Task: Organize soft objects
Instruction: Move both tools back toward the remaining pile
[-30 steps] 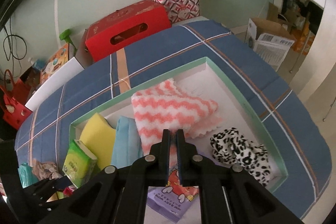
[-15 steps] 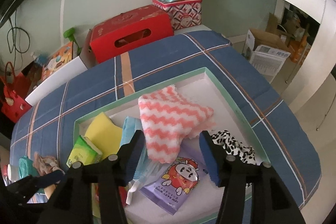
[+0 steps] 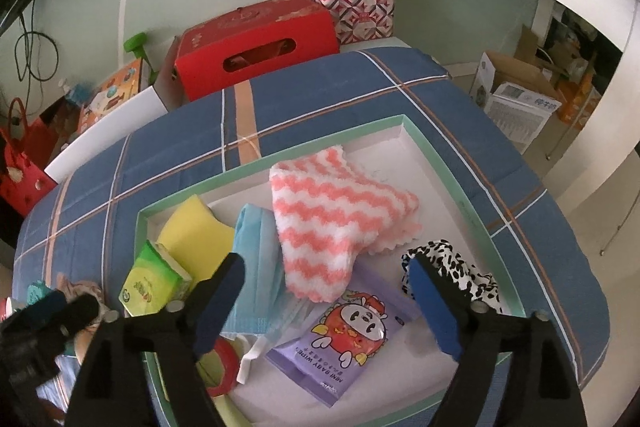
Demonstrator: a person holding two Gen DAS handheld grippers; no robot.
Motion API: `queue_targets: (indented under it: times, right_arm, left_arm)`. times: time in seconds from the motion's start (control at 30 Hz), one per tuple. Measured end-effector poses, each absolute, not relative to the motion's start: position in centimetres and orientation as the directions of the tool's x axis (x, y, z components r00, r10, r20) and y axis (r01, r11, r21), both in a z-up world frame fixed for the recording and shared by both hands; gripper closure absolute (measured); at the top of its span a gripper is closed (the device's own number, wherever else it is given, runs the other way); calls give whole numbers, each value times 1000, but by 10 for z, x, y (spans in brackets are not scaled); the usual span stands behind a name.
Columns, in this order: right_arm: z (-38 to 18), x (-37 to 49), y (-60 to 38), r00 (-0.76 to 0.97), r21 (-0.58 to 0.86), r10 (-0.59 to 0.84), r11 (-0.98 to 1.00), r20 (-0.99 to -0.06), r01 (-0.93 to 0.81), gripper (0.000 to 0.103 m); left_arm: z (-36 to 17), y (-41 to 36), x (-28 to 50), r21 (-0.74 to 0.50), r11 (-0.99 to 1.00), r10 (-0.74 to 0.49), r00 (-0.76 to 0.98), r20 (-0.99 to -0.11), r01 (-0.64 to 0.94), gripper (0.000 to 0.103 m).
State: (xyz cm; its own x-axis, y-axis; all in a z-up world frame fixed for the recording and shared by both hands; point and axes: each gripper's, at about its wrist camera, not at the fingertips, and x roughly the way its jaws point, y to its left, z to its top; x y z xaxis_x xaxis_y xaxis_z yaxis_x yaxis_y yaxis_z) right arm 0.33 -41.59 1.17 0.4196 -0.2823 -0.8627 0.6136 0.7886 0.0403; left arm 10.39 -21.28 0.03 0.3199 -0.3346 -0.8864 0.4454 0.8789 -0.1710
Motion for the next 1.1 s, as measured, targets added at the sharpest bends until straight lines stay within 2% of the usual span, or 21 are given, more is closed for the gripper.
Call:
queue_targets:
  times: [0.1,0.43,0.67,0.87,1.1]
  right_arm:
    - [14,5,-412,424,31,-285,799,-860,601,0]
    - [31,10,-384,471,29,-283,833,-835,552,0]
    - [51,31,-328,558,1,-244,915,-793,403,0]
    - [43,47,-294,579,109,-71,957,-812,269,0]
    - [27,54,-275,551,127,-5,971,-835,201,0]
  left_arm:
    - [3,-202,109,-176,896,-330,346,-878,407,11]
    - [18,-164,113,-146,935,-285,442,-850,322,11]
    - [31,-120,111,-171,956,-272,500,-822,238,11]
    - [32,-84,111,-184,969,-245,536,-808,165,10]
    - [24,-71,101,-161,972,-227,515,-827,170,10]
